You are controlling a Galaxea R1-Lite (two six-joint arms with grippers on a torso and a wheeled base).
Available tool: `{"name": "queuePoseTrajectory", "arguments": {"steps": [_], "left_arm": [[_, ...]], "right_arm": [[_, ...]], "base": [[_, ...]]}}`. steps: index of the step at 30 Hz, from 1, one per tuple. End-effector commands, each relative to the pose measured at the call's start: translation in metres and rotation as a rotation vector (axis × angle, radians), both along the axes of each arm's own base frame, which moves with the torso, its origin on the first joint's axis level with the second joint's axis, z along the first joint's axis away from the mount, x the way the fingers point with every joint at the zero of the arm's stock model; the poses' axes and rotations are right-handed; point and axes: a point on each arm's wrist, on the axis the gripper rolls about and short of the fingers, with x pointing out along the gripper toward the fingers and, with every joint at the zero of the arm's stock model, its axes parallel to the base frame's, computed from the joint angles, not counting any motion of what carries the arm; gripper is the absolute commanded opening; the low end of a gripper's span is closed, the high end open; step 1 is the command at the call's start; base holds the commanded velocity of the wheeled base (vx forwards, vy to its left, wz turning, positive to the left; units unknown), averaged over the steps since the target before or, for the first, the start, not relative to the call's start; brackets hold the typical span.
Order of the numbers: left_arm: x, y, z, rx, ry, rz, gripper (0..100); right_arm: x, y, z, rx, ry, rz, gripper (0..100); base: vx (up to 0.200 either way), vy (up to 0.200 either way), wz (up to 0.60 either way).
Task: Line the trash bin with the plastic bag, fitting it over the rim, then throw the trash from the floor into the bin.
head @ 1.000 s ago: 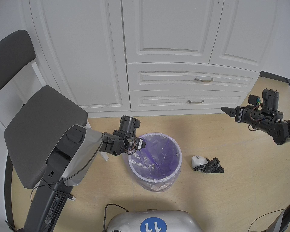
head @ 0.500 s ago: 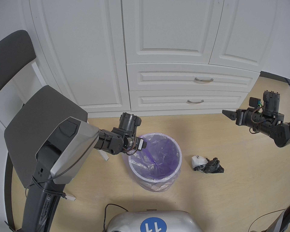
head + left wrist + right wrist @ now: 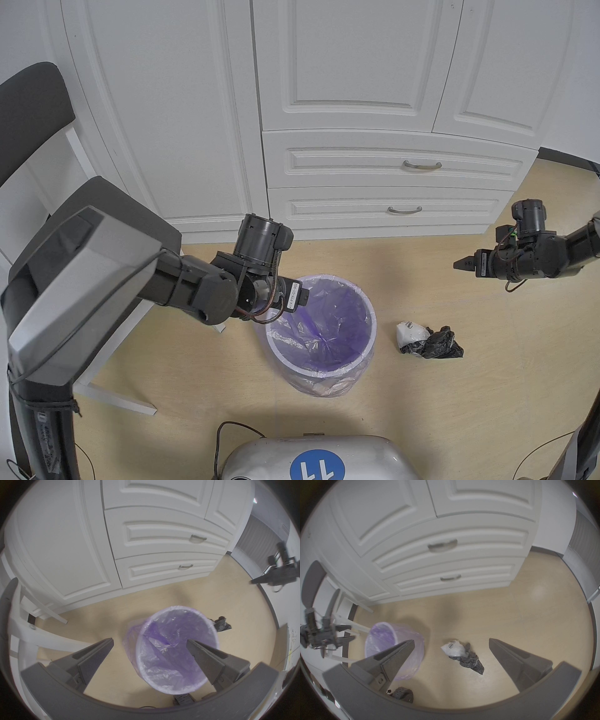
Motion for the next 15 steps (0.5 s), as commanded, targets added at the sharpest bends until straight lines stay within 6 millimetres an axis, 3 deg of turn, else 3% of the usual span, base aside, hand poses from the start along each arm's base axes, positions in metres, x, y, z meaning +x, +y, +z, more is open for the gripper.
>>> {"name": "queuePoseTrajectory", "arguments": {"steps": [1, 7, 10, 15], "left_arm": [[-0.067, 0.012, 0.06, -0.121, -0.143, -0.056, 100], [-0.093, 0.026, 0.068, -0.329, -0.35, -0.05, 100], [-0.107, 0.037, 0.07, -0.383, -0.432, -0.056, 100], [-0.134, 0.06, 0.082, -0.334, -0.508, -0.082, 100]], "right_arm": [[0.063, -0.033, -0.092, 0.027, 0.234, -0.08, 100], [0.087, -0.008, -0.107, 0.144, 0.298, -0.142, 100], [0.09, -0.007, -0.109, 0.149, 0.313, -0.145, 100], [0.088, -0.009, -0.103, 0.158, 0.31, -0.15, 100]], "base": [[0.0, 0.0, 0.0], [0.0, 0.0, 0.0], [0.0, 0.0, 0.0], [0.0, 0.0, 0.0]]}}
